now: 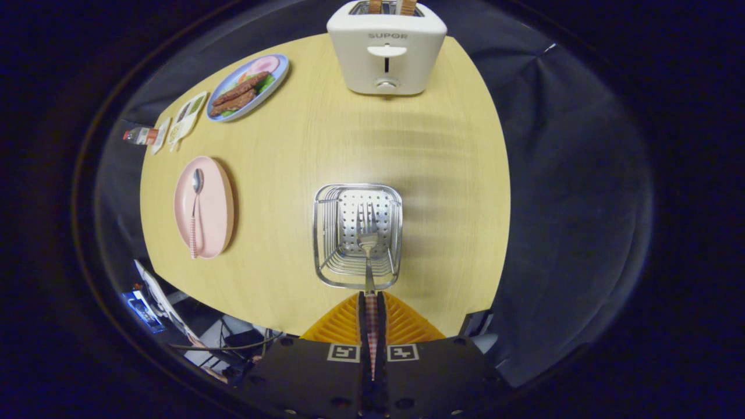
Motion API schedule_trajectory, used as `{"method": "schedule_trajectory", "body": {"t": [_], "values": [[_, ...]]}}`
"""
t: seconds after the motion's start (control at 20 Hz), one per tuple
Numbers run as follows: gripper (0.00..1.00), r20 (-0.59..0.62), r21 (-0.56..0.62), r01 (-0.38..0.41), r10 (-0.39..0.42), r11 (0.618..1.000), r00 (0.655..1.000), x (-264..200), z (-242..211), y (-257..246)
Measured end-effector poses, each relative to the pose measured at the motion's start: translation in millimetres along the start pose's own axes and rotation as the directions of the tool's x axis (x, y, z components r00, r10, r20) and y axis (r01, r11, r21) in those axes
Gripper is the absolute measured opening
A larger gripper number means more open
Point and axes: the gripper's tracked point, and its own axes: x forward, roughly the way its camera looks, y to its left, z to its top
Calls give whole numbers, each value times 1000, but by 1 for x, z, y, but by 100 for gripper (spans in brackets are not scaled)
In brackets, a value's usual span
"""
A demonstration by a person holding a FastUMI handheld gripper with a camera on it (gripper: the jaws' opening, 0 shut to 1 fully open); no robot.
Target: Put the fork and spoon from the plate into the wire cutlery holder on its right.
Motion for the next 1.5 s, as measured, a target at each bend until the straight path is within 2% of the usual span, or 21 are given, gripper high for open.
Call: {"method": "schedule_trajectory", "body": {"t": [0.15, 0.3, 0.55, 0.75, 0.9, 1.05, 1.1, 1.2, 1.5], "values": [[2, -69, -25, -13, 11, 1000, 998, 8, 5, 9], [2, -57, -65, 8, -11, 998, 998, 8, 15, 11], [5, -58, -66, 22, -26, 998, 998, 6, 16, 14], [8, -22, -59, 31, -32, 998, 999, 1, 17, 14], [14, 47, -41, 6, -4, 999, 999, -6, 22, 22], [29, 127, -19, -6, 8, 1000, 992, -17, 23, 30], [42, 156, -13, 4, -2, 1000, 988, -19, 22, 31], [54, 232, 7, 19, -20, 1000, 972, -28, 28, 36], [95, 476, 39, 52, -65, 998, 877, -64, 34, 71]]}}
